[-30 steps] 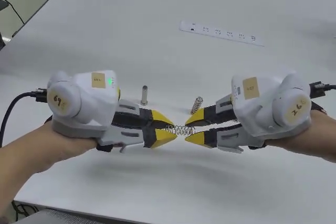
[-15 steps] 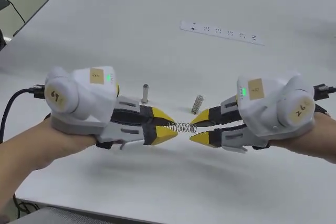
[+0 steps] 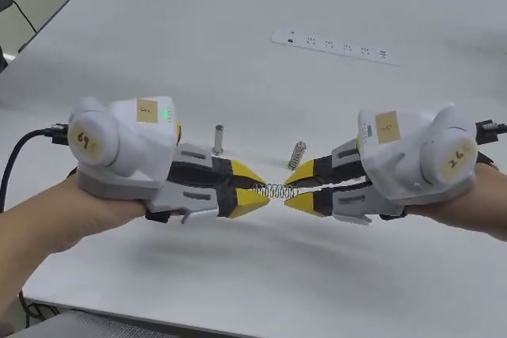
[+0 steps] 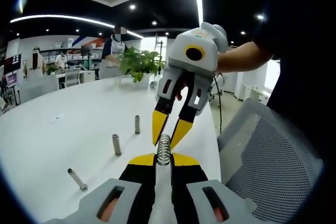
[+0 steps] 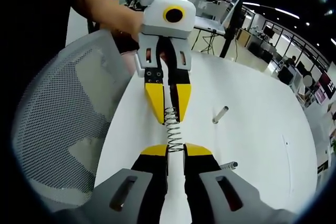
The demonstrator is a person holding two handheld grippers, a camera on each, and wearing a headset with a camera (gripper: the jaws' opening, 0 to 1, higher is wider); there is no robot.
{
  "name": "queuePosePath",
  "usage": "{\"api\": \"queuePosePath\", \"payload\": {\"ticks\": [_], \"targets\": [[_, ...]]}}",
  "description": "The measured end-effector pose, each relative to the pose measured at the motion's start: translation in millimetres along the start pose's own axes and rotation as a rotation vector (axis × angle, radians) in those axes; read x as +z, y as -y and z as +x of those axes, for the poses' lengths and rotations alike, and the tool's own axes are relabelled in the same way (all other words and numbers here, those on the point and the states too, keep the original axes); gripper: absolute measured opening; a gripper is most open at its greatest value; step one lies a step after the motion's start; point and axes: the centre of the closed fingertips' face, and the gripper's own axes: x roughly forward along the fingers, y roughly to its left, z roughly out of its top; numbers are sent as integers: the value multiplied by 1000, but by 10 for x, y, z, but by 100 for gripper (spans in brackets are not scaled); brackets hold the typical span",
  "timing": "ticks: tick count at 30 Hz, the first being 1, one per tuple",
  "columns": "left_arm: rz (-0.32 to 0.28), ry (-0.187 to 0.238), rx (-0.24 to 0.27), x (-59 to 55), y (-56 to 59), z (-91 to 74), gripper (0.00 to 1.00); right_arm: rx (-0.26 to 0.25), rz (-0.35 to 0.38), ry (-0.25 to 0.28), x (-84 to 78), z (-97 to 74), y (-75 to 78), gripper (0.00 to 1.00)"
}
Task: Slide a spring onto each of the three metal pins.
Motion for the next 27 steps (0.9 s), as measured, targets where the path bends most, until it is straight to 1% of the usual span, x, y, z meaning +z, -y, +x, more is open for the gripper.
{"api": "queuePosePath", "payload": {"ticks": [1, 3, 12, 21, 23, 26, 27], "targets": [[-3, 0, -1, -4, 3, 1, 2, 1, -12, -4, 3, -5, -6, 8], [-4, -13, 0, -32, 6, 1, 2, -2, -27, -5, 21, -19, -8, 8], [-19, -16, 1, -47, -10, 31, 1, 2, -80, -24, 76, -71, -2, 8], [-27, -33, -3, -106, -7, 49, 2, 21, -113, -17, 158, -95, -43, 8], [-27, -39, -2, -122, -13, 51, 2, 26, -110, -8, 192, -97, -49, 8], [-23, -49, -1, -155, -23, 54, 1, 33, -85, 32, 291, -114, -60, 8], [-20, -53, -1, -165, -21, 59, 1, 39, -70, 54, 344, -103, -64, 8]]}}
